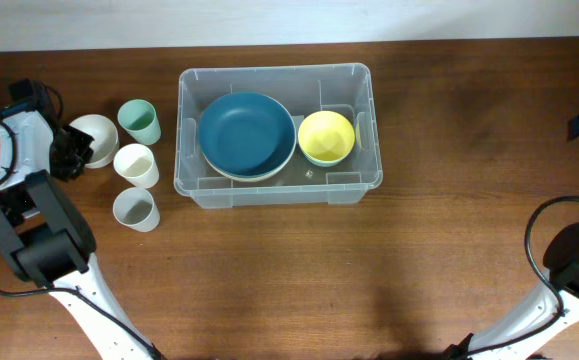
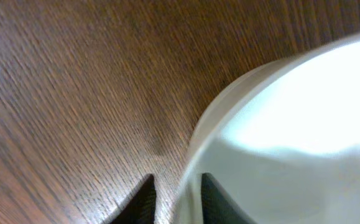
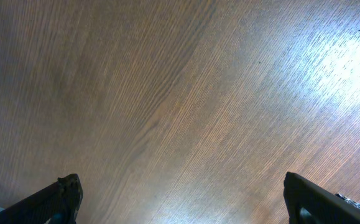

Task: Pack container
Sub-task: 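Grasp the white bowl's rim with the left gripper and lift, then carry the white bowl with the left gripper over the bin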

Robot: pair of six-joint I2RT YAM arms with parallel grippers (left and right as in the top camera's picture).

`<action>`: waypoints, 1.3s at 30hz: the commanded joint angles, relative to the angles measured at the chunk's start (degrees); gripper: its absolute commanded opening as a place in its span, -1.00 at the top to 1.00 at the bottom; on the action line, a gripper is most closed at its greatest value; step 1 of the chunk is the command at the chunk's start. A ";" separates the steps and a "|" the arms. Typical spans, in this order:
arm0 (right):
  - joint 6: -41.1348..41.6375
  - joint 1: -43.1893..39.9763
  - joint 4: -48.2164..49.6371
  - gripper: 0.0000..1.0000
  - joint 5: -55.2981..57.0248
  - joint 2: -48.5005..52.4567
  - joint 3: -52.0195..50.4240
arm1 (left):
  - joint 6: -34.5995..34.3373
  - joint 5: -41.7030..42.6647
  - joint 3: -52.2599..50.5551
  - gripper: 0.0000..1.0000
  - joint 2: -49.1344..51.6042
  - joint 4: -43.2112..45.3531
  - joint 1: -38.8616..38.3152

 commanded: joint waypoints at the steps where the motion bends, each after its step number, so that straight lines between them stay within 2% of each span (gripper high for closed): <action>1: -0.39 -0.13 0.02 -0.98 0.92 -1.07 -0.31 | -0.07 0.17 -0.17 0.85 0.44 0.37 1.22; 3: -0.37 -0.13 0.02 -0.98 0.92 -1.07 -0.31 | -0.07 0.17 -0.17 0.98 0.44 0.55 1.97; 11: -0.37 -0.13 0.02 -0.98 0.92 -1.07 -0.31 | 0.20 0.24 2.08 0.98 0.37 1.95 6.80; 16: -0.37 -0.13 0.02 -0.98 0.92 -1.07 -0.31 | 0.26 0.24 9.35 0.98 -0.33 -1.07 9.60; 20: -0.37 -0.13 0.02 -0.97 0.92 -1.07 -0.31 | 6.08 0.42 17.25 0.99 -1.55 -4.39 9.57; 23: -0.39 -0.13 0.02 -0.98 0.92 -1.07 -0.31 | 6.51 0.61 22.58 0.98 -2.97 -8.66 8.20; 25: -0.37 -0.13 0.02 -0.98 0.92 -1.07 -0.31 | 6.82 1.42 25.51 0.98 -4.42 -11.13 6.23; 29: -0.37 -0.13 0.02 -0.98 0.92 -1.07 -0.31 | 12.44 5.35 28.44 0.99 -7.50 -11.65 0.24; 34: -0.37 -0.13 0.02 -0.98 0.92 -1.07 -0.31 | 16.70 8.90 29.09 0.99 -10.75 -9.55 -10.67; 39: -0.37 -0.13 0.02 -0.98 0.92 -1.07 -0.31 | 17.97 13.05 29.09 0.98 -11.43 -9.16 -23.52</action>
